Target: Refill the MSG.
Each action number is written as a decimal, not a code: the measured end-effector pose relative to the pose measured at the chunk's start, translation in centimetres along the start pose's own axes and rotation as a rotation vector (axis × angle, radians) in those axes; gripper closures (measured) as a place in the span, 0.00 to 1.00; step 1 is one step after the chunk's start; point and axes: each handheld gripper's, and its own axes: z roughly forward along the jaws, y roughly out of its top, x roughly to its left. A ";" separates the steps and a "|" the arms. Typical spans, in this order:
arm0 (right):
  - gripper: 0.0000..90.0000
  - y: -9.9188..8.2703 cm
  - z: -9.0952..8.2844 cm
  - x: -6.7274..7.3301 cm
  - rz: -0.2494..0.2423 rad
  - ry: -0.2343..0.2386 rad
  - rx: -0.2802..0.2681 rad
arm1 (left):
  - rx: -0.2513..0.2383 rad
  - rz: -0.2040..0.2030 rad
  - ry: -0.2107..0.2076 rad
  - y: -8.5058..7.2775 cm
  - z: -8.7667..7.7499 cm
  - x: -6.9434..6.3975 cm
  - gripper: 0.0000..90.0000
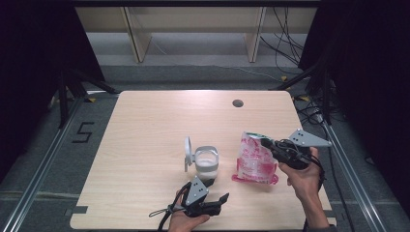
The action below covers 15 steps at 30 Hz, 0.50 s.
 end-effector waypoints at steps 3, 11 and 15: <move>1.00 -0.3 0.1 -0.2 0.020 -0.010 0.005 | 0.004 0.026 0.000 0.1 -0.1 0.1 0.34; 0.99 -0.7 0.5 -0.8 -0.009 -0.044 0.015 | 0.003 -0.004 0.008 0.0 -0.1 0.0 0.34; 0.99 -0.9 0.7 -0.7 0.017 -0.045 0.031 | 0.002 0.007 0.006 0.0 -0.1 0.1 0.34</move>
